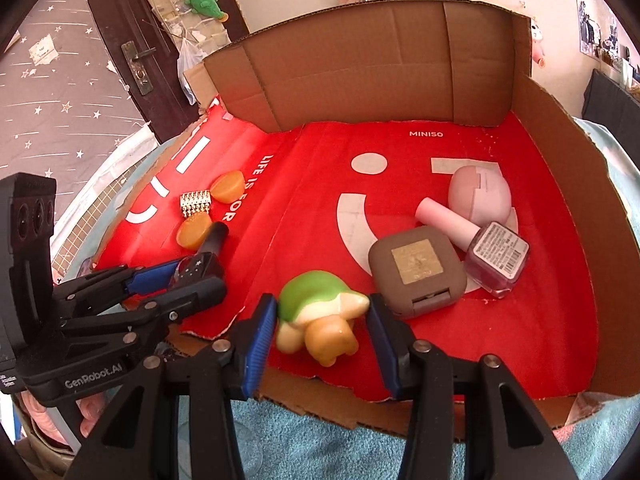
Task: Organize rigid objects
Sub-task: 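Carry the nail polish and green toy into the red box with both grippers, then lower and open both grippers to release the nail polish and green toy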
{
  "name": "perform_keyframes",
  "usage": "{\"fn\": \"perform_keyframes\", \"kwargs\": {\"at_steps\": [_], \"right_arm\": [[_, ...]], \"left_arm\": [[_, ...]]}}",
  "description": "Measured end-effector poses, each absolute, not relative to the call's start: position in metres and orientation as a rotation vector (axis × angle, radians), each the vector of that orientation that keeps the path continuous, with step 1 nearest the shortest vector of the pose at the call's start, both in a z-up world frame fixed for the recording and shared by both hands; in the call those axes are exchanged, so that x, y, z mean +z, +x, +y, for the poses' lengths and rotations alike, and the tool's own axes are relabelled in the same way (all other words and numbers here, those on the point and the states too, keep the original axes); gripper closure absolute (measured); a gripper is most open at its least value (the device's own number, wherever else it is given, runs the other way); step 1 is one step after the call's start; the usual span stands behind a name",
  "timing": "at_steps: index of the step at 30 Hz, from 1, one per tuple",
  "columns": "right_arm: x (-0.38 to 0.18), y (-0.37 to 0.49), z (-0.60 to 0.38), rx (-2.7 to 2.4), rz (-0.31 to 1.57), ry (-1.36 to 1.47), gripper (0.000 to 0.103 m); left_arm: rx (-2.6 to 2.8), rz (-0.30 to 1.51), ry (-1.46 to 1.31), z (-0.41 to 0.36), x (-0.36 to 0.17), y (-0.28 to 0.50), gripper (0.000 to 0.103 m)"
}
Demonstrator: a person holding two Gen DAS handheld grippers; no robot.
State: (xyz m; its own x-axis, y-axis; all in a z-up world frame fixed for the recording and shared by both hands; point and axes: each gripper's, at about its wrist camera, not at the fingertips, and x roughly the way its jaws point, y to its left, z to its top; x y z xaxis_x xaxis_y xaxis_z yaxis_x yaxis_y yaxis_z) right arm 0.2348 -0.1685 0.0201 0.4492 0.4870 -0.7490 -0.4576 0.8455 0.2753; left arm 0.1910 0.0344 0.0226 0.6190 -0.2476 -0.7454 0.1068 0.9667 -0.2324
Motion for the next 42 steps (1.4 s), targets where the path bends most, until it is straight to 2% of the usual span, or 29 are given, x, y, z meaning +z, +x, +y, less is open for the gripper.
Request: {"fn": "perform_keyframes", "kwargs": {"at_steps": [21,42], "right_arm": [[0.023,0.247,-0.158,0.378,0.785,-0.129,0.055],[0.022,0.247,-0.156,0.378,0.786,-0.141,0.054]], "left_arm": [[-0.126,0.857,-0.167,0.041,0.021,0.202,0.061],[-0.125,0.857,-0.168,0.041,0.021,0.204,0.060]]}}
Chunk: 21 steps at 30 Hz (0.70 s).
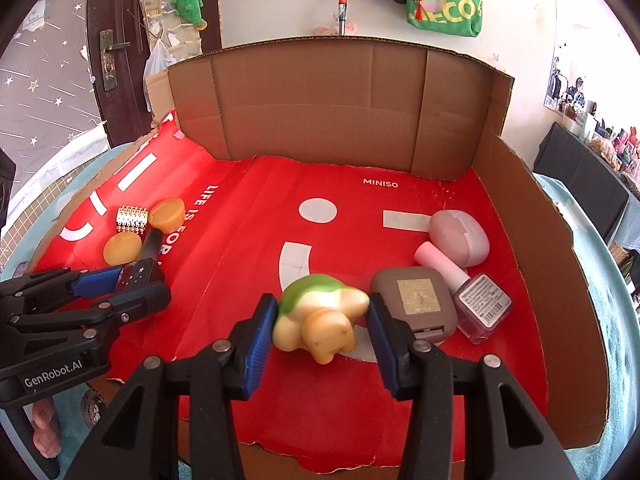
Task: Organize rigid objects
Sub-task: 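Lower and open both grippers to release the nail polish and green toy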
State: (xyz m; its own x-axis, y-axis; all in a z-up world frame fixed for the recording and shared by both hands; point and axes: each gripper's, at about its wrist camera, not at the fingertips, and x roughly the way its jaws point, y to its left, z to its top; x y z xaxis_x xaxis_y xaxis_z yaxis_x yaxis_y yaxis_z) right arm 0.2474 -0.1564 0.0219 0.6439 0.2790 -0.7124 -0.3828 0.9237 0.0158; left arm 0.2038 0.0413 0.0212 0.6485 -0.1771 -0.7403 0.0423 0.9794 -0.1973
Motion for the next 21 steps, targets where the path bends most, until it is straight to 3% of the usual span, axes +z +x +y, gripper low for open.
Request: {"fn": "perform_keyframes", "kwargs": {"at_steps": [13,21], "right_arm": [[0.0223,0.2474,-0.1612,0.395,0.798,-0.104,0.054],[0.0274,0.2429,-0.1640,0.390,0.779,-0.101,0.051]], "left_arm": [[-0.116,0.869,-0.177,0.0413,0.0220,0.2042,0.059],[-0.117,0.832,-0.156,0.0381,0.0293,0.1980,0.035]]}}
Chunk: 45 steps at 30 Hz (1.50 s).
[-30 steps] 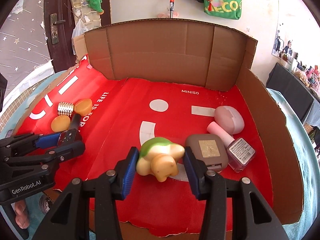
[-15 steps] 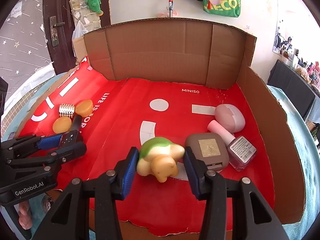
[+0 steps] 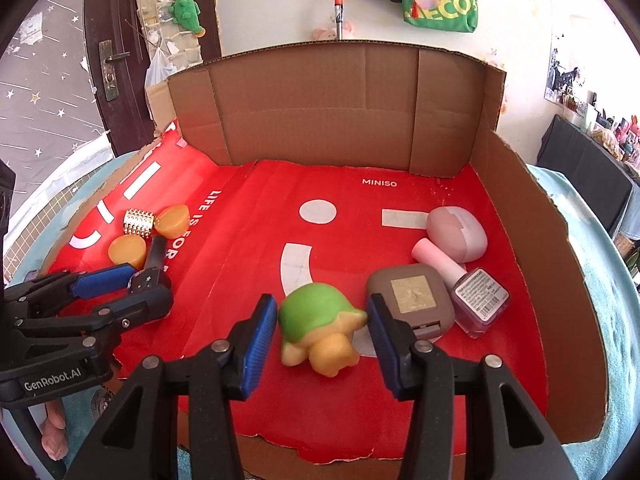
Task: Organize rigid objects
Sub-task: 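Lower and open both grippers to release the nail polish and green toy, then withdraw both grippers toward the red-capped bottle and clear glass cup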
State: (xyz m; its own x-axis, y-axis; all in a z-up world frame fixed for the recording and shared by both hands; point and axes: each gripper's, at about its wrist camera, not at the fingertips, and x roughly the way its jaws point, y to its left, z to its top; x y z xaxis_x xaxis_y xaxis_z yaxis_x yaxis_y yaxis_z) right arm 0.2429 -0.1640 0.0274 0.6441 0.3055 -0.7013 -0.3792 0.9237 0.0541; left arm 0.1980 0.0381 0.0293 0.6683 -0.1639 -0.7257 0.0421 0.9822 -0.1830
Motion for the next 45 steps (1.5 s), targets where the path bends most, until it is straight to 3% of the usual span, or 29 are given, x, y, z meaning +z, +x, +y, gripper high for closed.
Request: {"fn": "perform_keyframes", "kwargs": {"at_steps": [4,6,12,17,20,34,45], "right_arm": [[0.030,0.240,-0.167,0.399,0.774,-0.088,0.046],[0.031,0.239,-0.167,0.402,0.772,-0.084,0.045],[0.042,0.225,-0.176,0.431,0.732,-0.049,0.032],[0.052,0.210,-0.186,0.444,0.693,-0.015,0.026],[0.057,0.202,-0.195,0.444,0.672,0.021,0.018],[0.062,0.176,-0.213,0.475,0.647,0.078,0.001],[0.065,0.155,-0.211,0.470,0.630,0.048,0.000]], "left_arm": [[-0.109,0.818,-0.142,0.037,0.033,0.194,0.031],[-0.098,0.806,-0.133,0.037,0.036,0.192,0.023],[-0.108,0.783,-0.132,0.034,0.045,0.183,0.016],[-0.112,0.744,-0.122,0.027,0.056,0.171,0.003],[-0.104,0.722,-0.118,0.027,0.062,0.164,0.002],[-0.072,0.682,-0.060,0.019,0.074,0.130,0.000],[-0.041,0.679,-0.029,0.019,0.073,0.111,0.000]]}}
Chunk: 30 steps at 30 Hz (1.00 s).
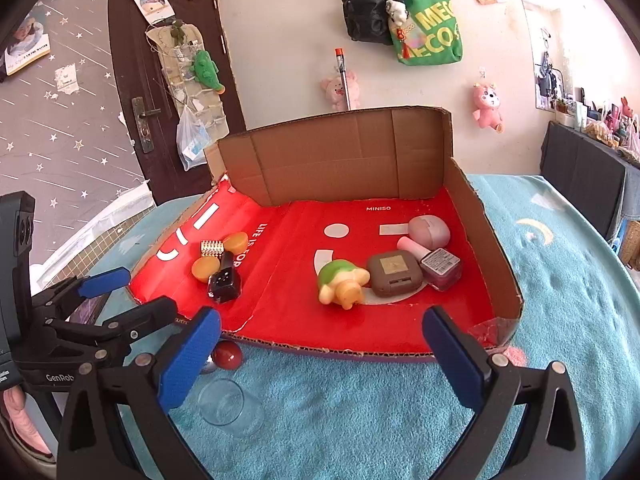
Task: Organize rigid objects
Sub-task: 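Withdraw both grippers toward the red-capped bottle and clear glass cup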
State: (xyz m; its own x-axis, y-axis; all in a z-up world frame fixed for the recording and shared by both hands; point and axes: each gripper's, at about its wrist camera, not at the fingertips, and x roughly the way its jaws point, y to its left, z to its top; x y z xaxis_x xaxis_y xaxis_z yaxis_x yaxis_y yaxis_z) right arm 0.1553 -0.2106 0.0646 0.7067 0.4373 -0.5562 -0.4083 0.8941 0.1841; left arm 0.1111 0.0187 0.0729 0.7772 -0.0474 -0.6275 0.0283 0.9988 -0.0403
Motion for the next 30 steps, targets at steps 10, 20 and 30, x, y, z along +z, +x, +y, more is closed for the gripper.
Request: {"fn": "perform_keyframes", "kwargs": {"at_steps": [10,20,30], "right_arm": [[0.061,0.145,-0.207,0.454,0.640,0.011,0.000],[0.053,0.132,-0.201,0.484,0.664,-0.017,0.000],[0.033,0.117,-0.177,0.574,0.724,-0.110,0.000]], "left_arm": [[-0.030,0.699,-0.016,0.018,0.067,0.103,0.000],[-0.020,0.716,-0.026,0.027,0.062,0.097,0.000],[-0.041,0.755,-0.043,0.027,0.051,0.099,0.000]]}}
